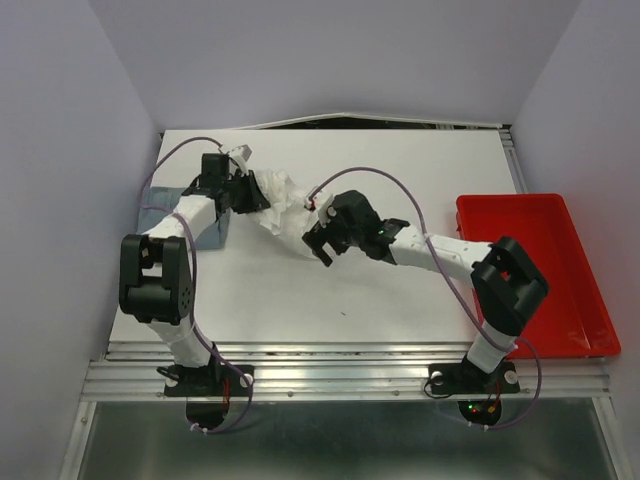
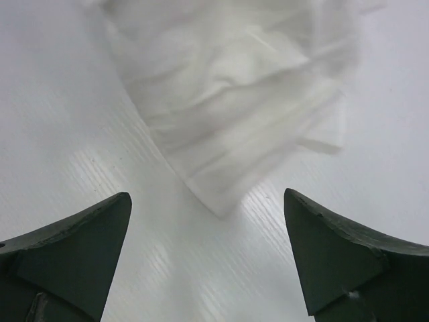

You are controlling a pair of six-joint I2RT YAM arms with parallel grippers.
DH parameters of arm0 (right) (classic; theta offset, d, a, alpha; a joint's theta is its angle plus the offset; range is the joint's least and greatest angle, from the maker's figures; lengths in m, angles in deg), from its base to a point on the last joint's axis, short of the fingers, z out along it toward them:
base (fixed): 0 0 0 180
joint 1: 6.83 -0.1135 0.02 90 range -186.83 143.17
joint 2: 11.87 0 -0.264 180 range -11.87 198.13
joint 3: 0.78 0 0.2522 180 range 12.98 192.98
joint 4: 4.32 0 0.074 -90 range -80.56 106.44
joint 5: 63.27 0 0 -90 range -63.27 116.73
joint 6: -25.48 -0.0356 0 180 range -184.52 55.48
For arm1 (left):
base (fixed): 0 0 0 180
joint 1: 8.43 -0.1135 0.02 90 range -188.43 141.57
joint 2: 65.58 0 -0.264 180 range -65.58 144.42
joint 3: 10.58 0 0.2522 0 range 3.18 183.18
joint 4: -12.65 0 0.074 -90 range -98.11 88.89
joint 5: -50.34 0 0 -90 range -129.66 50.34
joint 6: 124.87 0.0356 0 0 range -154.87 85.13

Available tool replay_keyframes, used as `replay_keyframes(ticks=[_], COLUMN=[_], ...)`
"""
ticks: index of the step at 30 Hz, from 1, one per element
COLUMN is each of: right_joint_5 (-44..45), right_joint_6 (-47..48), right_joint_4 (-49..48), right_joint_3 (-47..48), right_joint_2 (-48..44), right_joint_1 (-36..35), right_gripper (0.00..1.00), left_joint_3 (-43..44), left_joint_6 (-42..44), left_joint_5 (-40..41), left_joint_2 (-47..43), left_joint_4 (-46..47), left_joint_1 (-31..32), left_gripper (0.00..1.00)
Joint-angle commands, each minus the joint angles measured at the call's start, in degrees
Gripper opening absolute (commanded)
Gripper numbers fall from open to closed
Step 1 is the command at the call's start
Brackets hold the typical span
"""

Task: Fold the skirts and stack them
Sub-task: Neatly place the folded skirt to the corner

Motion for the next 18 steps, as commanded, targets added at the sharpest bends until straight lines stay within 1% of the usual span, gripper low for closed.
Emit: replay_keyframes(ticks=[1,2,6,11,13,18], right_joint_5=[-5.9,-5.5,-5.4,-5.8,-6.2,-6.9], right_joint_6=[-5.2,-5.2,-5.3,-4.8,-5.0,-5.2], right_joint_4=[4.3,4.4,4.3,5.7,6.1,6.7], right_joint_3=[-0.2,-1.3,-2.9,-2.4,-2.2,-1.3], right_joint_2=[-5.0,-5.5,-6.9,-7.1,-7.0,-6.1], right_joint_1=[4.4,5.3,6.7,6.7,6.7,6.7], right_gripper=[1.0,1.0,1.0,1.0,1.0,1.0], left_joint_3=[2.9,3.9,8.0,10.1,11.5,14.4], left_joint_6=[11.1,13.6,18.9,22.0,23.0,23.6], left_joint_5=[4.0,2.5,-0.5,0.4,-1.2,-9.9], left_joint_2=[-5.4,-5.8,-4.7,-5.2,-5.9,-5.9], left_joint_4=[-8.8,-9.2,-13.3,-14.8,-15.0,-15.2], left_joint_1=[-3.4,-4.3,-11.2,-16.6,-19.6,-25.1], left_gripper=[0.0,0.0,0.0,0.0,0.0,0.0])
